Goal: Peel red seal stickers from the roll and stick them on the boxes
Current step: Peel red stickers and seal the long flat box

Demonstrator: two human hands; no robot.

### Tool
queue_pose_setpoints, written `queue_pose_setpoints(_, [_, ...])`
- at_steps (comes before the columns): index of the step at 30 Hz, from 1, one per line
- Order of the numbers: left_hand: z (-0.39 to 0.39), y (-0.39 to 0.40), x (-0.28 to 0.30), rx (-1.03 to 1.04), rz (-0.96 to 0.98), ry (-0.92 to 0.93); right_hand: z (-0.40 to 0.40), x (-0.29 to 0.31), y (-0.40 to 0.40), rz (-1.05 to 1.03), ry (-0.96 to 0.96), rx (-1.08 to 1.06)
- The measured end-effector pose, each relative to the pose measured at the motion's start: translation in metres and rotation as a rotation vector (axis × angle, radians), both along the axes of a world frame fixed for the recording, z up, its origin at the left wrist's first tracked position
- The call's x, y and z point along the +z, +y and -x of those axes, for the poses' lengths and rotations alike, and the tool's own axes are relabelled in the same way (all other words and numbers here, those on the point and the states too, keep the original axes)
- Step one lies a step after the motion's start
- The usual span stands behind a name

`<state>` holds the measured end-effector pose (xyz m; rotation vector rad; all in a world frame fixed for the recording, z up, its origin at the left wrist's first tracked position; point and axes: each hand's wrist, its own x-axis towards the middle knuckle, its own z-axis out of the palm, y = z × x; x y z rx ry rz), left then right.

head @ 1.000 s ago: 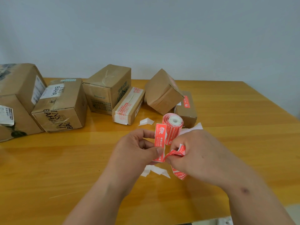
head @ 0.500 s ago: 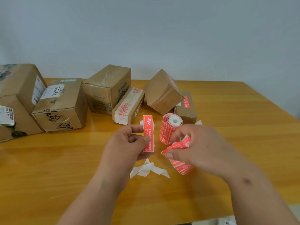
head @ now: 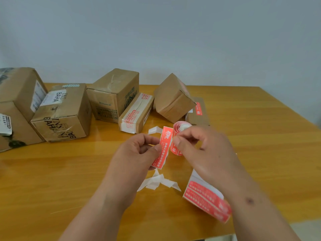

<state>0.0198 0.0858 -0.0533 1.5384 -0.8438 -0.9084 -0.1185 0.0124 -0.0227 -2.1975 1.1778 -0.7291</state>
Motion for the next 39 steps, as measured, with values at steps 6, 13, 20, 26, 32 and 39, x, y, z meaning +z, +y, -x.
queue_pose_setpoints(6, [0.001,0.003,0.002,-0.009,0.029,-0.015,-0.005,-0.002,0.005,-0.160,-0.062,0.048])
queue_pose_setpoints(13, [0.001,0.006,0.005,-0.043,0.026,0.045,-0.007,0.001,0.009,-0.273,-0.165,0.075])
queue_pose_setpoints(20, [0.002,0.009,0.003,-0.104,0.050,-0.155,-0.007,0.000,0.010,-0.264,-0.184,0.076])
queue_pose_setpoints(26, [0.003,0.012,0.007,-0.075,0.142,-0.300,-0.008,-0.001,0.010,-0.217,-0.189,0.076])
queue_pose_setpoints(32, [-0.002,0.012,0.011,-0.084,0.113,-0.390,-0.007,-0.001,0.010,-0.125,-0.164,0.146])
queue_pose_setpoints(39, [-0.005,0.011,0.013,-0.050,0.093,-0.454,-0.008,-0.009,0.008,-0.011,-0.148,0.219])
